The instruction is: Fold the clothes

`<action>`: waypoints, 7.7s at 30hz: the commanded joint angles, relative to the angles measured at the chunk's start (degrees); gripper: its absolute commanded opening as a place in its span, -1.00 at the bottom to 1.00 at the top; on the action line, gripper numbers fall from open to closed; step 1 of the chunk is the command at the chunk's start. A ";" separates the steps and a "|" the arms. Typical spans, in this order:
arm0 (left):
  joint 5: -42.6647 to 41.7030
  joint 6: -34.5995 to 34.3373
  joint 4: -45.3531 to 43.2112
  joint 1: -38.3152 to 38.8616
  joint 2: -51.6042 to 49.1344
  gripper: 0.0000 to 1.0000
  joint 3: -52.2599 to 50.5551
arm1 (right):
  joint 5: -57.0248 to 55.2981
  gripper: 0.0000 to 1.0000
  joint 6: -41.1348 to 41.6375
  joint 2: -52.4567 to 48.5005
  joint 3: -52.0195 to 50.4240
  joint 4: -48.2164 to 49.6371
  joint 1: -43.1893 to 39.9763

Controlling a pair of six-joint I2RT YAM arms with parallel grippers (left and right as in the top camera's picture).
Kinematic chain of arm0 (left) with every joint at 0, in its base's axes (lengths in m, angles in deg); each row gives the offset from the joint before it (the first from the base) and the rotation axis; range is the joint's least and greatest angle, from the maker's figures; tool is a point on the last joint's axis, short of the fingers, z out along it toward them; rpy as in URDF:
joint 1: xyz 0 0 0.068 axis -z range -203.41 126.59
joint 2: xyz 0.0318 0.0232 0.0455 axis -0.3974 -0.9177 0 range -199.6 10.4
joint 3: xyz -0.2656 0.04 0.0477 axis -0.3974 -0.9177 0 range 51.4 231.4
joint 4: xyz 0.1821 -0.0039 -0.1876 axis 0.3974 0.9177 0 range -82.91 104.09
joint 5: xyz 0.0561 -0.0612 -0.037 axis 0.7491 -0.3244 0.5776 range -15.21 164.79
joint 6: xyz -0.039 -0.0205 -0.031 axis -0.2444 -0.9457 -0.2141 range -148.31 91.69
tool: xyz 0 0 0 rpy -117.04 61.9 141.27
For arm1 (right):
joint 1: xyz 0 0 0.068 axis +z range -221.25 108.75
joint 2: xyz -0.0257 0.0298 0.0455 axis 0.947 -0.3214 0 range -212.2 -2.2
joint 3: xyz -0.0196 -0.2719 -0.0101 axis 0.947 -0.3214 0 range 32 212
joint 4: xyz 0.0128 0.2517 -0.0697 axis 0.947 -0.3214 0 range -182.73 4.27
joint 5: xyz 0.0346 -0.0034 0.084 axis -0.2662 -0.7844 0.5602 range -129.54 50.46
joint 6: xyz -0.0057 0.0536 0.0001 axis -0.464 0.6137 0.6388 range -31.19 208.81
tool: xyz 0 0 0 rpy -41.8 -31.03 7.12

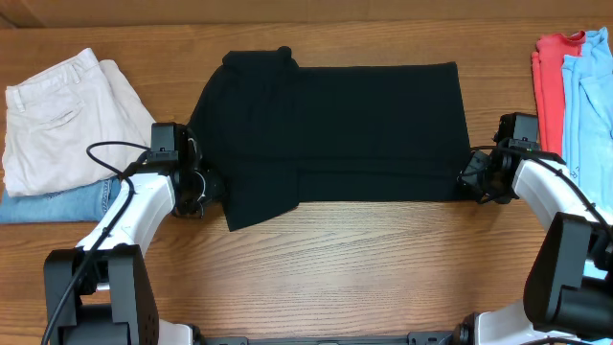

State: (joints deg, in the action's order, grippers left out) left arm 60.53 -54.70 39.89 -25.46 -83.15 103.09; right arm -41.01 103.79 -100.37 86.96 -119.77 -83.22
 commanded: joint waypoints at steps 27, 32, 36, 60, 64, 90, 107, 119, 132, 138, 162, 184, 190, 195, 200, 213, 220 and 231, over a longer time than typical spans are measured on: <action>-7.63 1.18 -1.36 1.99 -4.87 -0.82 0.13 | 0.04 0.10 0.00 -0.26 0.17 -0.20 0.07; -11.32 2.10 0.61 1.97 -4.72 -0.78 1.90 | 0.02 0.10 -0.02 -0.26 0.17 -0.20 0.07; -11.21 3.98 1.70 1.97 -3.39 -0.88 4.46 | 0.02 0.11 0.00 -0.26 0.17 -0.22 0.07; 2.43 -1.03 -10.08 1.99 -2.36 0.11 9.68 | 0.02 0.12 0.00 -0.26 0.17 -0.13 0.07; 2.73 -0.83 -4.07 2.08 -2.36 0.12 9.55 | 0.07 0.15 0.00 -0.26 0.17 -0.13 0.07; 8.52 -0.63 -2.05 2.08 -2.45 0.11 3.85 | 3.91 -0.09 -0.55 -0.26 0.17 5.88 0.07; 8.50 -0.66 -2.21 2.08 -2.45 0.11 3.85 | 5.44 -0.22 -1.75 -1.75 0.15 7.21 0.07; 8.50 -0.66 -2.23 2.08 -2.45 0.11 3.85 | 8.26 -0.92 -1.73 -2.71 0.52 8.15 0.07; 8.50 -0.66 -2.43 2.08 -2.45 0.12 3.85 | 8.20 -0.77 -1.73 -0.83 1.86 6.40 -0.09; 8.50 -0.66 -2.43 2.08 -2.45 0.11 3.85 | 7.10 -0.72 -1.73 -0.83 3.04 4.59 -0.13; 8.50 -0.63 -2.84 2.08 -2.45 0.11 3.85 | 6.51 -0.81 -1.73 3.87 6.80 -1.01 -0.15; 8.48 -0.63 -2.78 2.08 -2.45 0.11 3.85 | 8.50 -0.33 -1.79 -3.61 7.28 4.66 -0.15; 8.48 -0.63 -2.78 2.08 -2.45 0.11 3.85 | 17.31 -0.33 -5.35 -3.48 7.26 -1.95 -0.04; 8.46 -0.66 -2.67 2.08 -2.45 0.11 3.85 | 18.01 -0.32 -6.54 -3.76 6.73 -2.73 0.48; 8.61 -0.52 -2.73 2.08 -2.45 -0.52 3.85 | 17.86 -0.34 -6.54 -3.76 5.27 0.04 0.76; 8.46 -1.07 -7.21 2.08 -5.73 -0.91 0.33 | 16.28 -0.35 -10.54 -3.98 5.09 1.14 3.08; 8.28 -1.07 -7.19 2.08 -7.87 -0.91 0.24 | 15.04 -0.35 -10.54 -4.09 5.09 0.09 3.08; 8.28 -1.07 -7.50 2.08 -8.20 -0.91 0.24 | 11.06 -0.63 -10.54 -6.86 5.07 1.18 3.08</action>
State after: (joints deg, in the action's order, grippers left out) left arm 68.40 -55.21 32.54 -23.75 -89.65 104.03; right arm -27.37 93.39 -105.85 92.36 -119.23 -80.12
